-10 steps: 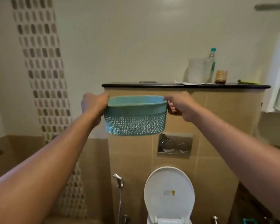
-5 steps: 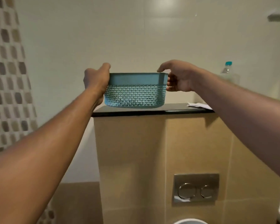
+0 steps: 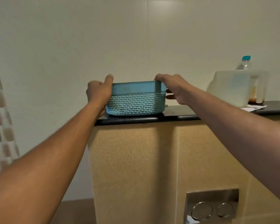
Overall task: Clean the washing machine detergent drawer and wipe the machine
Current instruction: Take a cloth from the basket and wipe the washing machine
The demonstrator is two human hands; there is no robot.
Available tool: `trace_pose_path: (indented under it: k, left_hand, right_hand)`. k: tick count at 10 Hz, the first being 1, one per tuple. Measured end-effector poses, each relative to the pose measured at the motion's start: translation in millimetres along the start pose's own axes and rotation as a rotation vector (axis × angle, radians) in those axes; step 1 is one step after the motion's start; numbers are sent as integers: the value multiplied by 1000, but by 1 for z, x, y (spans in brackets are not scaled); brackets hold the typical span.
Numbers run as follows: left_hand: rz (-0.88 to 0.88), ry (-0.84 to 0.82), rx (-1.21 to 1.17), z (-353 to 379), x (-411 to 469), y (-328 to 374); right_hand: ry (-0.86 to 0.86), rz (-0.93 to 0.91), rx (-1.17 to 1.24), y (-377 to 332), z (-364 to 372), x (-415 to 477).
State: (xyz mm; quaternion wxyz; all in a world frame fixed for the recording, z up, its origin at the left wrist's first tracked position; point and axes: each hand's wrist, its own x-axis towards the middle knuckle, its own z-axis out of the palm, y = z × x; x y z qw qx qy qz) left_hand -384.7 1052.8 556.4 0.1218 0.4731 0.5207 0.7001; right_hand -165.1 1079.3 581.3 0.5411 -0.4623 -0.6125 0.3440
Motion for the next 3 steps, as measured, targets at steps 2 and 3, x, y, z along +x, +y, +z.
trace_pose_path:
  k: [2, 3]
  left_hand:
    - [23, 21, 48, 1, 2, -5]
    - [34, 73, 96, 0, -6, -4]
  right_hand:
    - [56, -43, -21, 11, 5, 9]
    - [102, -101, -71, 14, 8, 2]
